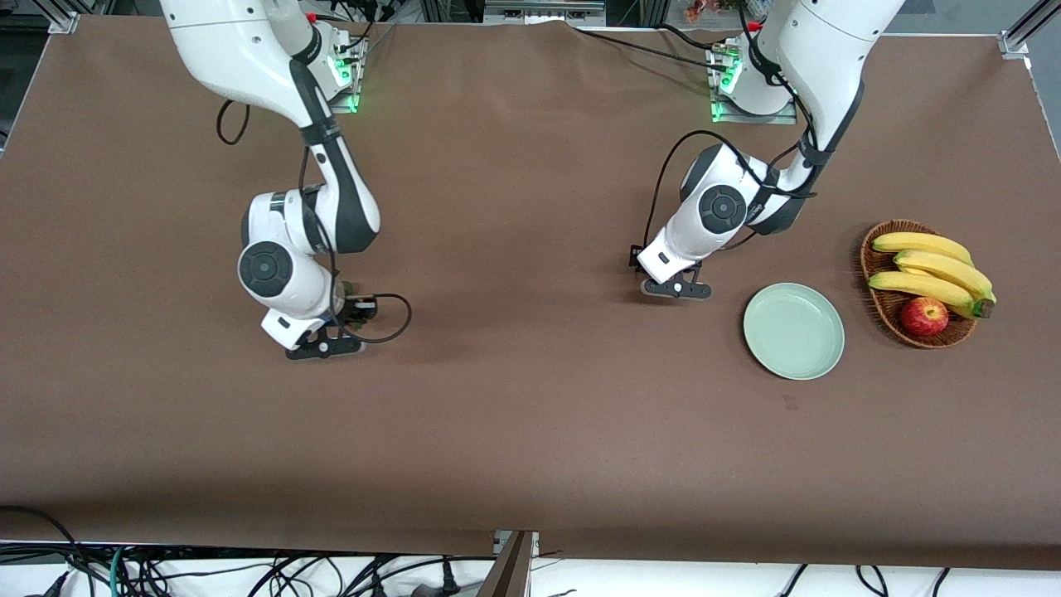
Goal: Collect all strawberries into plate
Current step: 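Grasp a strawberry with the right gripper while the left gripper grasps another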
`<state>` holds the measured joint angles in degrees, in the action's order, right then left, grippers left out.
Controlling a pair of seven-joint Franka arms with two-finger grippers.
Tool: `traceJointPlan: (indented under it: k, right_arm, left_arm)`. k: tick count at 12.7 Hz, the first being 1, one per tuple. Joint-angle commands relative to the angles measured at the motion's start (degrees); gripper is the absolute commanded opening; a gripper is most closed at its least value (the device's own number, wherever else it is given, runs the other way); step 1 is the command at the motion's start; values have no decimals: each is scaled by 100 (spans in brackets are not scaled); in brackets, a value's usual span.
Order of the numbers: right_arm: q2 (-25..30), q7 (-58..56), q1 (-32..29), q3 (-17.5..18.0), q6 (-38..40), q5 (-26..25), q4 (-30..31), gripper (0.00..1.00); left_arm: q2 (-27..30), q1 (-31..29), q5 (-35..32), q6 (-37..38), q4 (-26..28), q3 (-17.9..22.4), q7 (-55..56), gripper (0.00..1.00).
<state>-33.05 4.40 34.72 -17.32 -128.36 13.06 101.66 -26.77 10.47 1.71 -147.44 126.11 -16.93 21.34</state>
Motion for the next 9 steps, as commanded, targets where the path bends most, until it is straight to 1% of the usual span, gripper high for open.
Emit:
traceJointPlan:
  k: [1,2,3,4,5,6,7,8,9]
  right_arm:
    - [-174,1206,158,428,504,265,-855,4]
    - [-332,1699,158,736,496,397,-1172,4]
    - [-551,2148,158,1000,453,529,-1584,4]
    - [-788,2648,158,1246,426,609,-1997,5]
    - [-1052,3167,184,1484,365,618,-2384,6]
    - [-1307,3677,315,1625,138,610,-2684,6]
    - [-1561,4152,586,1670,-351,618,-2887,7]
    - [-1842,4696,972,1662,-1061,601,-3054,12]
    - [-2098,5197,1254,1662,-1729,601,-3195,17]
  left_arm:
    - [75,70,22,292,-25,-3,28,0]
    - [206,61,22,643,-95,14,11,0]
    - [364,-9,22,1125,-305,41,-24,0]
    - [479,-44,14,1834,-637,76,-120,0]
    - [497,-149,14,2633,-1119,111,-321,0]
    - [463,-350,-134,3311,-1629,137,-628,0]
    - [445,-526,-475,3701,-1938,129,-1005,0]
    - [436,-728,-774,3818,-2072,111,-1470,0]
    - [375,-887,-891,3810,-2091,129,-1936,0]
